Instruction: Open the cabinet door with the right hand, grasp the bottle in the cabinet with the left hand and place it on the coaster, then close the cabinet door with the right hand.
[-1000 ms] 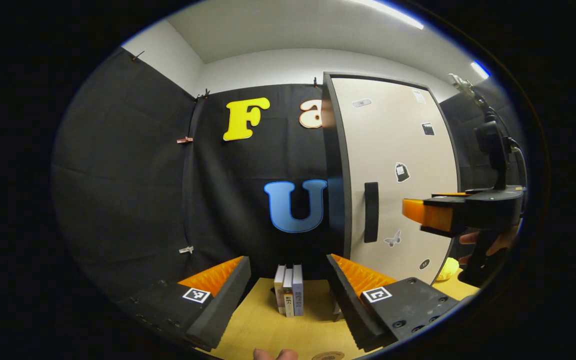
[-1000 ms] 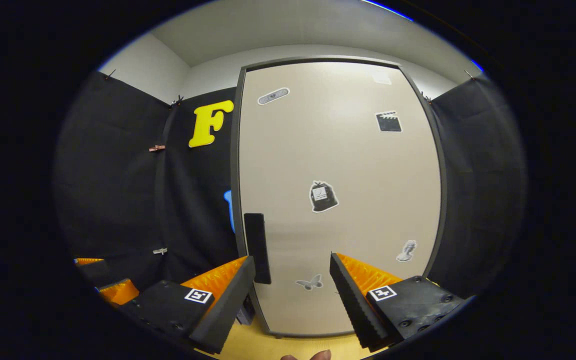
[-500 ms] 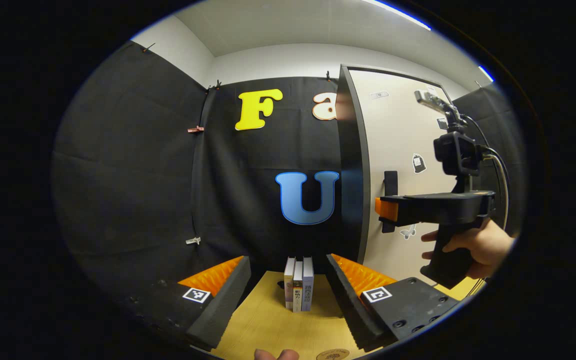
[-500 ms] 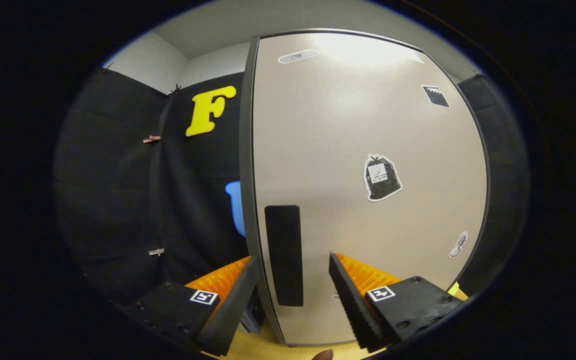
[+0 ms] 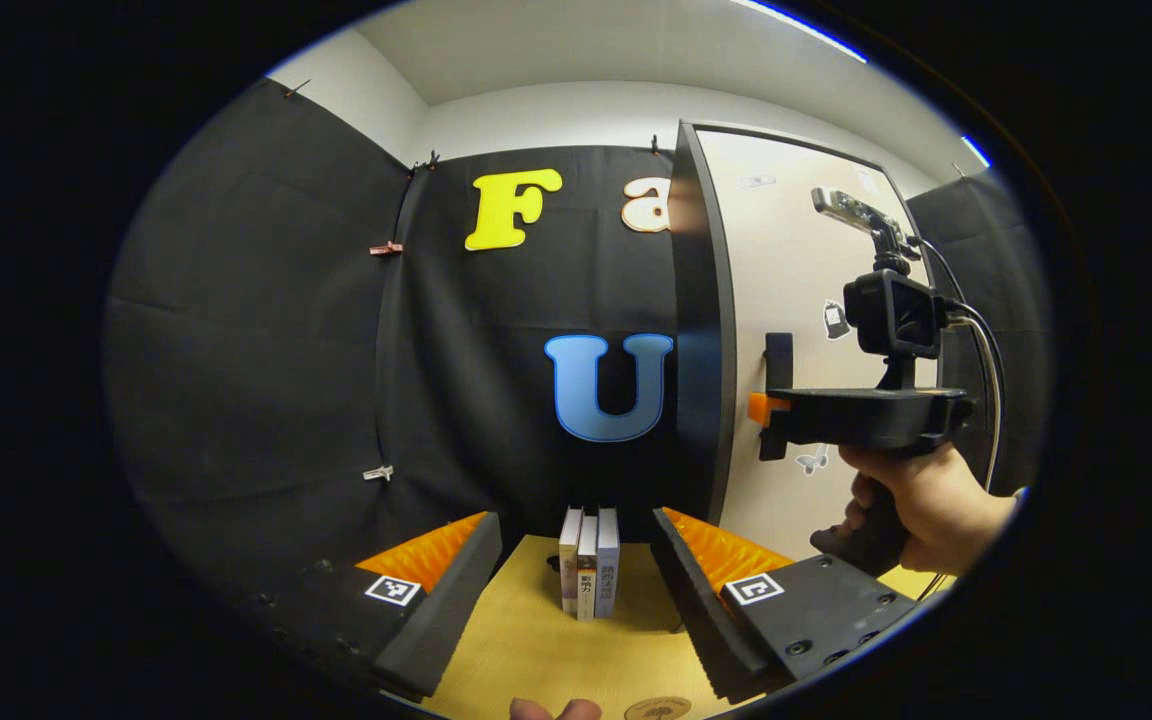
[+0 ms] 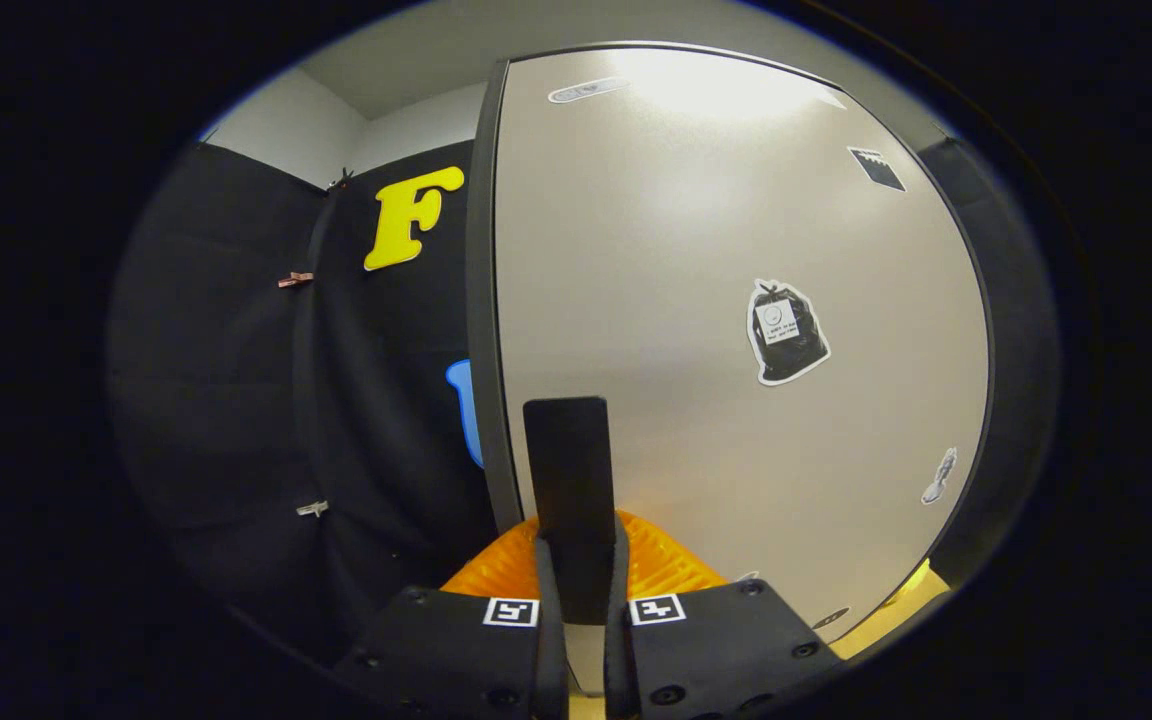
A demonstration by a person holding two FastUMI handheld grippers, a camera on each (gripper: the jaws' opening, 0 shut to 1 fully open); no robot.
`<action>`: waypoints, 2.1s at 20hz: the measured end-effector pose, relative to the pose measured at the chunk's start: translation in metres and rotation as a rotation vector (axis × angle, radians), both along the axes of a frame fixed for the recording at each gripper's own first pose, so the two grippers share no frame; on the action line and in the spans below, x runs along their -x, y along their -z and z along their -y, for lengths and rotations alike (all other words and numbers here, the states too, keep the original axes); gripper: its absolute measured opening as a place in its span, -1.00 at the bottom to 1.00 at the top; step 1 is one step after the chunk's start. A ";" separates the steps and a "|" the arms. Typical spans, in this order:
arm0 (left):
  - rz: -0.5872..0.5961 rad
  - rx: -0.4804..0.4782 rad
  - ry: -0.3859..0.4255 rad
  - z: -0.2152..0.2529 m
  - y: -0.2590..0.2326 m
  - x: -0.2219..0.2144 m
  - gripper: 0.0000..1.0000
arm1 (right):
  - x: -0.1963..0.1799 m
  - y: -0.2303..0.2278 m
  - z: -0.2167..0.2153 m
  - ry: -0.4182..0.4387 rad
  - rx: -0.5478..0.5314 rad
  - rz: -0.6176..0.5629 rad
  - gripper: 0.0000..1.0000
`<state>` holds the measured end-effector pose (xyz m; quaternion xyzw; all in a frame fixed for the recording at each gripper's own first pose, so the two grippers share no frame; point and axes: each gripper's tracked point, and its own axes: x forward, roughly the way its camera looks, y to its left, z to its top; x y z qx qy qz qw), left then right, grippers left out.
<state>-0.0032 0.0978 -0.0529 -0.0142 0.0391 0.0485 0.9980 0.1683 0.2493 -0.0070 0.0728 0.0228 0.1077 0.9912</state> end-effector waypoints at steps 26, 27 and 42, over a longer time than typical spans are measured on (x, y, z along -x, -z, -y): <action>0.052 0.031 0.082 0.071 -0.029 0.047 0.89 | 0.139 -0.021 0.085 -0.147 0.010 -0.024 -0.65; 0.052 0.039 0.094 0.077 -0.029 0.046 0.90 | 0.143 -0.020 0.096 -0.126 0.016 -0.024 -0.65; 0.068 0.041 0.317 0.197 -0.041 0.003 0.89 | 0.172 -0.014 0.220 0.182 0.028 -0.017 -0.68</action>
